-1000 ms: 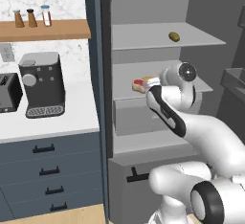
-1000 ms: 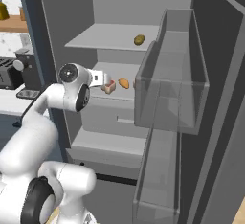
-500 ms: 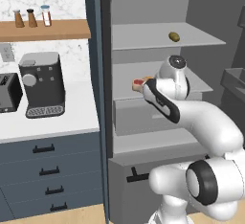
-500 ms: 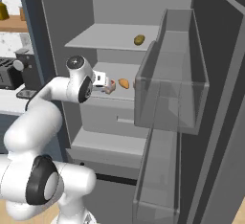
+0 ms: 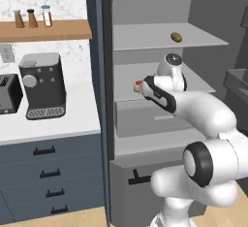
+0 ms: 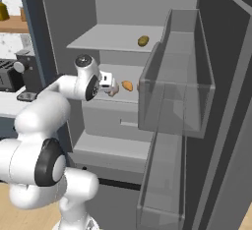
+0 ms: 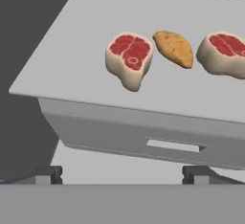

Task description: Place one potato and one steak in each tupperware on the nearby counter, to pack two identical lunches.

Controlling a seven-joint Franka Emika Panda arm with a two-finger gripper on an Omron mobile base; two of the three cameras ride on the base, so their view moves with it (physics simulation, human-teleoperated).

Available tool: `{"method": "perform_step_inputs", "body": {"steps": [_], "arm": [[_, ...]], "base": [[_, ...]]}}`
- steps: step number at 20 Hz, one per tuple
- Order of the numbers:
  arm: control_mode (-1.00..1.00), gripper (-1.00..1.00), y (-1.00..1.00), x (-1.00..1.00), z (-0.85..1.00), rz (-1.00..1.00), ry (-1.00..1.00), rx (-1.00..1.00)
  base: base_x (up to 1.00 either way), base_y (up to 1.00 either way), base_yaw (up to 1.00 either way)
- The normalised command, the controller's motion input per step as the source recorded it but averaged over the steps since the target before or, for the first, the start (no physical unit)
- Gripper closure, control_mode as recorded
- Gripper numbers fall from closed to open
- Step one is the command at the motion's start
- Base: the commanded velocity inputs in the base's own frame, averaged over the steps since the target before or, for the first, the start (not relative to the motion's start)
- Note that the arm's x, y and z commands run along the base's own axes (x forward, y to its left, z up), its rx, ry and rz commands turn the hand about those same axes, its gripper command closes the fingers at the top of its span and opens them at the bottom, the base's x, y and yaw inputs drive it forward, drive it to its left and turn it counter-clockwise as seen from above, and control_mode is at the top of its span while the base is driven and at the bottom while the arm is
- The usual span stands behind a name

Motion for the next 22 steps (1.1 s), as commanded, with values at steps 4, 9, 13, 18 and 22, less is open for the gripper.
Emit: {"method": "perform_step_inputs", "body": {"steps": [4, 9, 13, 18, 22], "arm": [[-1.00, -1.00, 0.00, 0.51, -0.04, 0.00, -0.05, 0.00], [-1.00, -1.00, 0.00, 0.41, -0.10, 0.00, 0.01, 0.00], [-1.00, -1.00, 0.00, 0.37, -0.27, 0.00, 0.03, 0.00], [-1.00, -1.00, -0.03, 0.28, -0.11, 0.00, 0.00, 0.00], [-1.00, -1.00, -0.04, 0.19, -0.11, 0.00, 0.00, 0.00]], "base": [[0.00, 0.00, 0.00], [0.00, 0.00, 0.00], [0.00, 0.00, 0.00], [0.00, 0.00, 0.00], [0.00, 0.00, 0.00]]}}
